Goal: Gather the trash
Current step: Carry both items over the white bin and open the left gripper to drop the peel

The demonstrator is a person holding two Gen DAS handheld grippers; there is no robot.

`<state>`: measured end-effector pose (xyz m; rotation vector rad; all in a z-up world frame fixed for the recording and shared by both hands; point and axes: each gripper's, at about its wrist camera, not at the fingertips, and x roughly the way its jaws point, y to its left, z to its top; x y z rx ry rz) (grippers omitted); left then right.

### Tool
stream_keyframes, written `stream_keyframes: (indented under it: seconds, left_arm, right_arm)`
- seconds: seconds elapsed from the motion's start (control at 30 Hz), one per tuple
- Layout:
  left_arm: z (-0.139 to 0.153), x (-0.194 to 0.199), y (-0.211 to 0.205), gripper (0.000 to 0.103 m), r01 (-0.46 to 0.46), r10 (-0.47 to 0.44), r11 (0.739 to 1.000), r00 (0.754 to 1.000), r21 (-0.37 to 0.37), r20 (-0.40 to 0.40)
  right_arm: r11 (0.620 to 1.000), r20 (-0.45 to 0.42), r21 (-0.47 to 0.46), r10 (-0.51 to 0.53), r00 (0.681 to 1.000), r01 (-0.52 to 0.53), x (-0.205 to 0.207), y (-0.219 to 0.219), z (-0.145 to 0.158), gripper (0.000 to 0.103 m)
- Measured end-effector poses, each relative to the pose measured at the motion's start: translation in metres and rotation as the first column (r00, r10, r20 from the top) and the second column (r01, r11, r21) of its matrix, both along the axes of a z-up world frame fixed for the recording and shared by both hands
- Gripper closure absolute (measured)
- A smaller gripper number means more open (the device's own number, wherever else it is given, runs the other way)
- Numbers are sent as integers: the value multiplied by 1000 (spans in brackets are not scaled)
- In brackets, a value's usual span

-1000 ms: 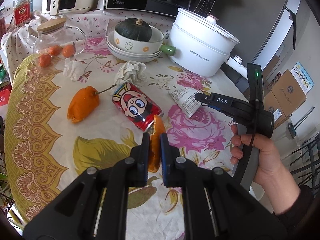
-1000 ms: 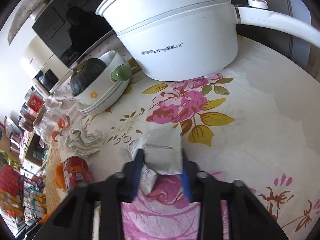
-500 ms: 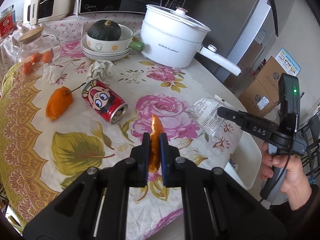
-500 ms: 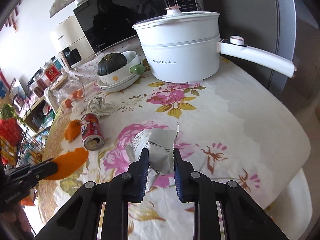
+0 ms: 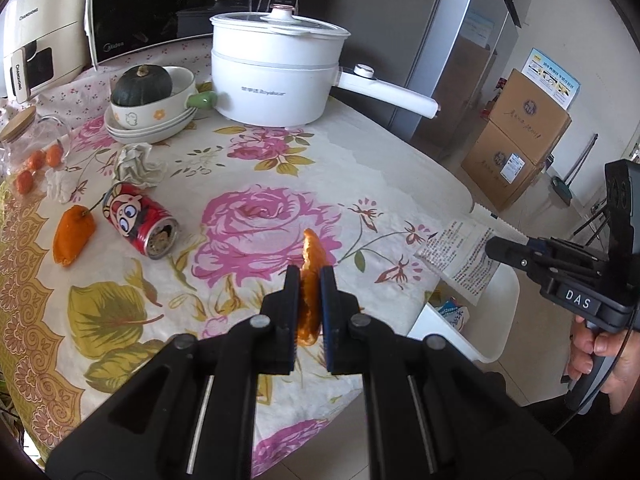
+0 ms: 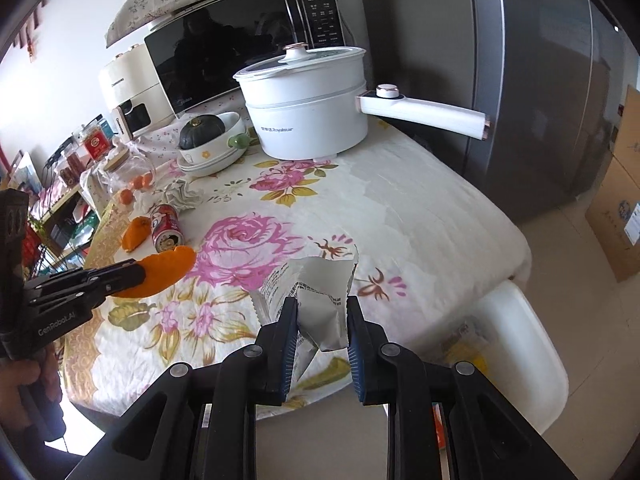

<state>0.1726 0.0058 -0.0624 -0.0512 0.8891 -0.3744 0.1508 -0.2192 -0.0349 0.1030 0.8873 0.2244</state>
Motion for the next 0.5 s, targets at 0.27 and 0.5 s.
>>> stream_keyframes:
  seconds: [0.27, 0.5]
  left_arm:
    - [4, -3, -43, 92, 59, -59, 998, 998, -8, 18]
    - [-2, -4, -81, 92, 113, -113, 994, 994, -6, 11]
  right_arm:
    - [998, 20, -61, -14, 1000, 16, -21, -21, 8, 79]
    - [994, -7, -67, -82, 997, 82, -28, -53, 6, 79]
